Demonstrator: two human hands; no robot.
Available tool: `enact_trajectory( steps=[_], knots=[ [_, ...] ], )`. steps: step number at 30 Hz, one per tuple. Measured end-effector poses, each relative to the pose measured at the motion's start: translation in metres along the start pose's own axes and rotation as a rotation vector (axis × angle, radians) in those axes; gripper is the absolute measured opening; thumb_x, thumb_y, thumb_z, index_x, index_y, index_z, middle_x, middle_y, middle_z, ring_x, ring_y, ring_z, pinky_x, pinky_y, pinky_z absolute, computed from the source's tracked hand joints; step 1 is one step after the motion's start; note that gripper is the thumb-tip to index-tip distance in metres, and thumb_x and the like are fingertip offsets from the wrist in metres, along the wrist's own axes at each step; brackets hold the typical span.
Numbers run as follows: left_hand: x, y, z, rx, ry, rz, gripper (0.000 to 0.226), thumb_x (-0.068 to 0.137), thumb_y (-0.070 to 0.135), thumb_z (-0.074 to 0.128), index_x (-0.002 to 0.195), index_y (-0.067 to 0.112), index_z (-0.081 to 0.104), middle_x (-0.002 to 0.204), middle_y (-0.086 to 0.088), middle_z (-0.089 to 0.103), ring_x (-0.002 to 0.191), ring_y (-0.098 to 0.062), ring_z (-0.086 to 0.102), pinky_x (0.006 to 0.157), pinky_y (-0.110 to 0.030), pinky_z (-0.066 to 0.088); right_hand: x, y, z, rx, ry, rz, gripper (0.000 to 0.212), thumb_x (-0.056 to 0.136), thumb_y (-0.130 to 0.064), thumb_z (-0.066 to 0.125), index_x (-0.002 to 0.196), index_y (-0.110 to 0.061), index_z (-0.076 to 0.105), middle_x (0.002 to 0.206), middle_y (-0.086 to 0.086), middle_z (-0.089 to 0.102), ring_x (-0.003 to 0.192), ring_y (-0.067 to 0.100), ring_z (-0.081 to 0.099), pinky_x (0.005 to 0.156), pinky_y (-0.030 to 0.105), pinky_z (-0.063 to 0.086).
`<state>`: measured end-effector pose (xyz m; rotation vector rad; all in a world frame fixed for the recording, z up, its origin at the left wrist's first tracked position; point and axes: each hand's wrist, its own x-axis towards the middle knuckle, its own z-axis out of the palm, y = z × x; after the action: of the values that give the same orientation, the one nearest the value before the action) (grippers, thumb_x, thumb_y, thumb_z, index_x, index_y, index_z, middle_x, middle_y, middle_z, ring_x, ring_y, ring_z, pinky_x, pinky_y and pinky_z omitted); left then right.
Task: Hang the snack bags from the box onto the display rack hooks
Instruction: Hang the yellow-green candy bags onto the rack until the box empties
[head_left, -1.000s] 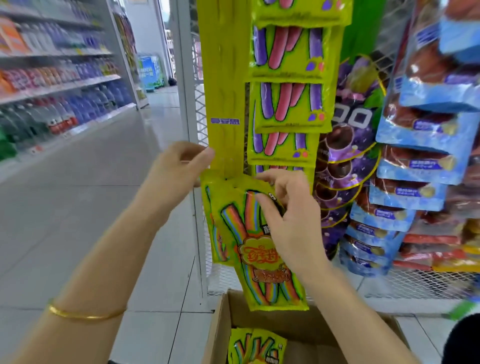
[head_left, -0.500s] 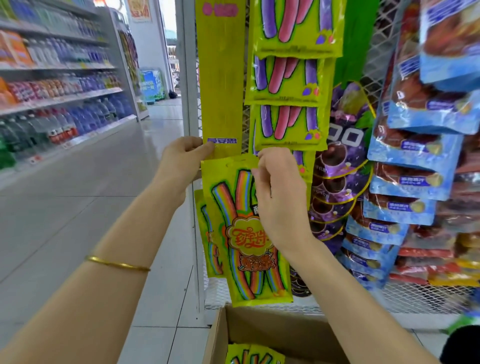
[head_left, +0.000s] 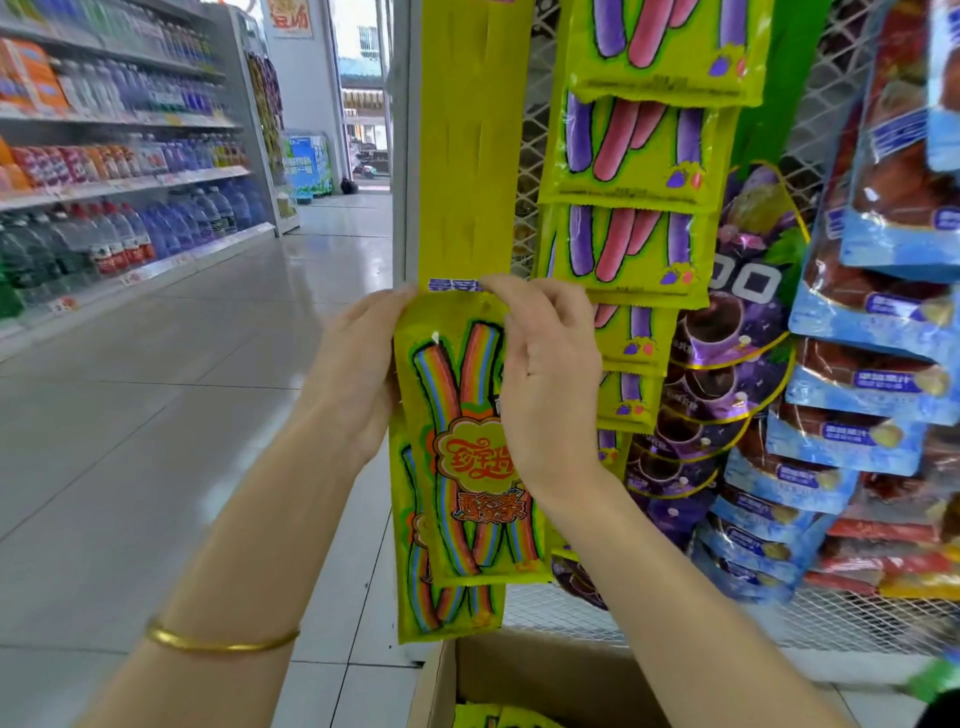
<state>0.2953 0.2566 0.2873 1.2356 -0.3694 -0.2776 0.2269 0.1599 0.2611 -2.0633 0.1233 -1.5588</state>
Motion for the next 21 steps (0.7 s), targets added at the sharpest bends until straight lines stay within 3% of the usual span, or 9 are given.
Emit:
enact_trajectory(
  steps=[3, 5, 7, 10, 13, 16, 21],
  knots=[
    [0.0016, 0.0017, -0.0001, 0.012, -0.034, -0.036, 0.061, 0.092, 0.059, 0.036, 0.113, 0.01, 0.066, 0.105, -0.017, 0.07, 0.099, -0.034, 0.066, 0.094, -0.051, 0.048, 0.0003, 0.0023, 0.005, -0.025, 0.022, -0.004, 0.036, 0.086, 0.009, 0.048, 0.112, -0.009, 0.065, 0.105, 0.014, 0.052, 0.094, 0.005, 0.042, 0.08, 0.004, 0.034],
    [0.0001, 0.0019, 0.0013, 0.113, -0.037, 0.009, 0.063, 0.08, 0.069, 0.049, 0.106, 0.015, 0.069, 0.104, -0.013, 0.071, 0.097, -0.033, 0.067, 0.092, -0.051, 0.049, 0.0009, 0.0032, 0.0068, -0.023, 0.03, 0.002, 0.032, 0.087, 0.007, 0.047, 0.11, -0.006, 0.065, 0.105, 0.015, 0.052, 0.093, 0.003, 0.041, 0.081, 0.002, 0.034],
    [-0.0021, -0.0001, 0.0029, 0.166, -0.017, 0.097, 0.042, 0.082, 0.049, 0.064, 0.099, 0.012, 0.068, 0.096, -0.011, 0.072, 0.086, -0.025, 0.069, 0.08, -0.043, 0.055, 0.001, 0.0031, 0.0076, -0.001, 0.029, 0.013, 0.028, 0.089, 0.003, 0.046, 0.108, -0.004, 0.065, 0.105, 0.015, 0.053, 0.091, -0.001, 0.039, 0.082, 0.0, 0.034],
    [-0.0031, -0.0026, 0.0038, 0.145, 0.021, 0.155, 0.016, 0.089, 0.022, 0.062, 0.091, 0.007, 0.065, 0.079, -0.01, 0.071, 0.064, -0.018, 0.067, 0.061, -0.031, 0.056, 0.0009, 0.0028, 0.0079, -0.001, 0.016, 0.024, 0.026, 0.09, 0.0, 0.046, 0.109, -0.001, 0.064, 0.104, 0.014, 0.052, 0.088, -0.004, 0.036, 0.082, -0.002, 0.031],
    [-0.004, -0.0024, 0.0042, 0.131, 0.037, 0.152, 0.013, 0.09, 0.018, 0.06, 0.097, 0.007, 0.065, 0.081, -0.009, 0.071, 0.067, -0.019, 0.067, 0.067, -0.034, 0.057, -0.0008, 0.0032, 0.0085, -0.013, -0.003, 0.041, 0.027, 0.092, 0.0, 0.046, 0.113, 0.0, 0.063, 0.104, 0.012, 0.051, 0.087, -0.005, 0.036, 0.08, -0.003, 0.03],
    [-0.0036, -0.0021, 0.0034, 0.077, 0.047, 0.13, 0.008, 0.089, 0.01, 0.059, 0.096, 0.01, 0.064, 0.077, -0.004, 0.071, 0.062, -0.015, 0.066, 0.06, -0.029, 0.055, -0.0044, 0.0039, 0.0092, -0.039, -0.021, 0.04, 0.028, 0.092, -0.001, 0.047, 0.116, 0.0, 0.062, 0.103, 0.012, 0.052, 0.084, -0.006, 0.035, 0.077, -0.004, 0.03],
    [-0.0043, -0.0025, 0.0013, 0.137, 0.04, 0.147, 0.01, 0.091, 0.012, 0.058, 0.099, 0.013, 0.064, 0.082, -0.003, 0.071, 0.065, -0.013, 0.067, 0.064, -0.03, 0.056, -0.005, 0.0011, 0.0097, -0.021, -0.024, 0.045, 0.029, 0.091, -0.002, 0.046, 0.115, -0.002, 0.062, 0.101, 0.01, 0.051, 0.084, -0.002, 0.039, 0.077, 0.003, 0.033]
  ],
)
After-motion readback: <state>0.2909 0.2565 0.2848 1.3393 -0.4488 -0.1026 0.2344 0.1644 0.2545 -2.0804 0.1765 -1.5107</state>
